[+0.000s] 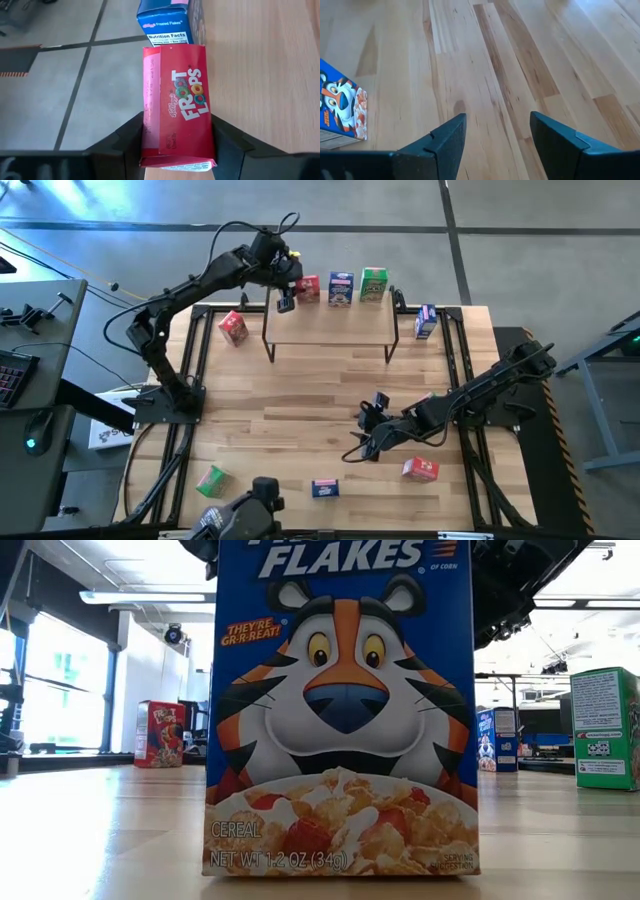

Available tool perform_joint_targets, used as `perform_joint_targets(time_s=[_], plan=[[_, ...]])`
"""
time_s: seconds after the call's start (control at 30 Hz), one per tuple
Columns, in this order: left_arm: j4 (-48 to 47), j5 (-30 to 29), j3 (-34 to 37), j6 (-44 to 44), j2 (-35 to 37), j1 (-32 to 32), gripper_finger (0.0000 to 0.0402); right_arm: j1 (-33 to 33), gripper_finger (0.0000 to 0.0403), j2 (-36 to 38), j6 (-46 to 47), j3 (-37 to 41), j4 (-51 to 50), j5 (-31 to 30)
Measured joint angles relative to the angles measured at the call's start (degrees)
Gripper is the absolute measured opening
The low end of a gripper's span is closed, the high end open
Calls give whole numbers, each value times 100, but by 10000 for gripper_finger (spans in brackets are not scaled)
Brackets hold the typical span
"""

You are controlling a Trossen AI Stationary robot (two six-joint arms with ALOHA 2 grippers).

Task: Stack cereal on shelf
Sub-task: Put the middle red cereal box on the shelf

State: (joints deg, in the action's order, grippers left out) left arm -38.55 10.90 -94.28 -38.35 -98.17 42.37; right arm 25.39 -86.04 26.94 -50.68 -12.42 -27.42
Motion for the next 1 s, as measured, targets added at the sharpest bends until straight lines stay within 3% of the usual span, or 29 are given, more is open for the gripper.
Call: perform_joint_targets(time_s=[0.43,1.0], plan=[[-50,4,4,35,8,-2,213,-2,220,0,0,0,32,0],[94,32,-99,-56,87,79,221,-71,220,0,17,0,54,65]])
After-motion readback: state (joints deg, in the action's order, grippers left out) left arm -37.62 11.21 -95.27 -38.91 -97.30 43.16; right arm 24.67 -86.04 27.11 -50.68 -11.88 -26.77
